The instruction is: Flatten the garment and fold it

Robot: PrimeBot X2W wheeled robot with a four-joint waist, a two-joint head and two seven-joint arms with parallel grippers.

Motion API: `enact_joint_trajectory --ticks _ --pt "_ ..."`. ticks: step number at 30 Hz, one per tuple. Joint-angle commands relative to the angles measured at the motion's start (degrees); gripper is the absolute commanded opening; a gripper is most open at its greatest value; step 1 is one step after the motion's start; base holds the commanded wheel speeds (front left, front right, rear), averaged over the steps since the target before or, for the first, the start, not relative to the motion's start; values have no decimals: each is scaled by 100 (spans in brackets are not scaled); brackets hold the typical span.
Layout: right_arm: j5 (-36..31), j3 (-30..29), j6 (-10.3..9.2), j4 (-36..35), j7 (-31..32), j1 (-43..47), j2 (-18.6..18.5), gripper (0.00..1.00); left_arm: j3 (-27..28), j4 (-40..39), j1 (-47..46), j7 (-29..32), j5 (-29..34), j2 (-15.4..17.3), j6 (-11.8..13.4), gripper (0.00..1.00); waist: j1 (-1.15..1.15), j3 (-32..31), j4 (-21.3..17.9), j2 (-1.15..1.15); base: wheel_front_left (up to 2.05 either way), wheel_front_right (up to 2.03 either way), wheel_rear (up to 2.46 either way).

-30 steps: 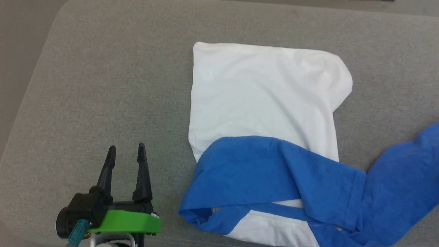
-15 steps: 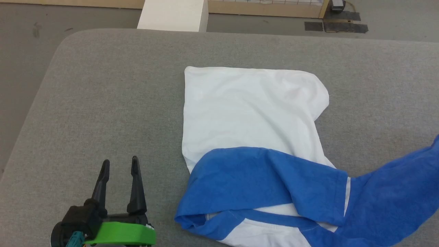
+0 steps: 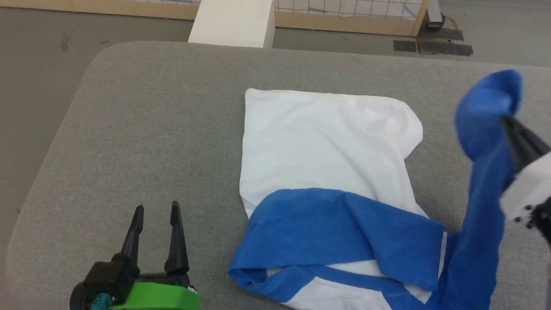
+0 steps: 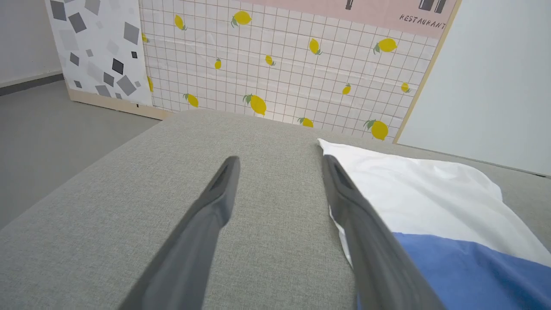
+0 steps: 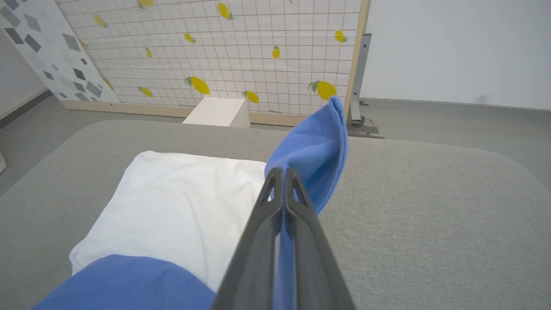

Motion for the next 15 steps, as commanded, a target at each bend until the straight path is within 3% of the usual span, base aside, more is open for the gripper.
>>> enact_joint_trajectory --ticks 1,9,15 --pt "48 202 -8 -39 25 -20 15 0 -4 3 77 -22 -51 -18 2 100 0 -46 60 0 0 0 0" --pt "236 1564 -8 127 57 -71 34 0 -70 8 107 -22 -100 -18 18 100 0 -60 239 0 0 0 0" --pt "347 2276 -8 300 37 -176 -4 0 -104 1 68 -22 -140 -18 42 100 0 37 403 0 0 0 0"
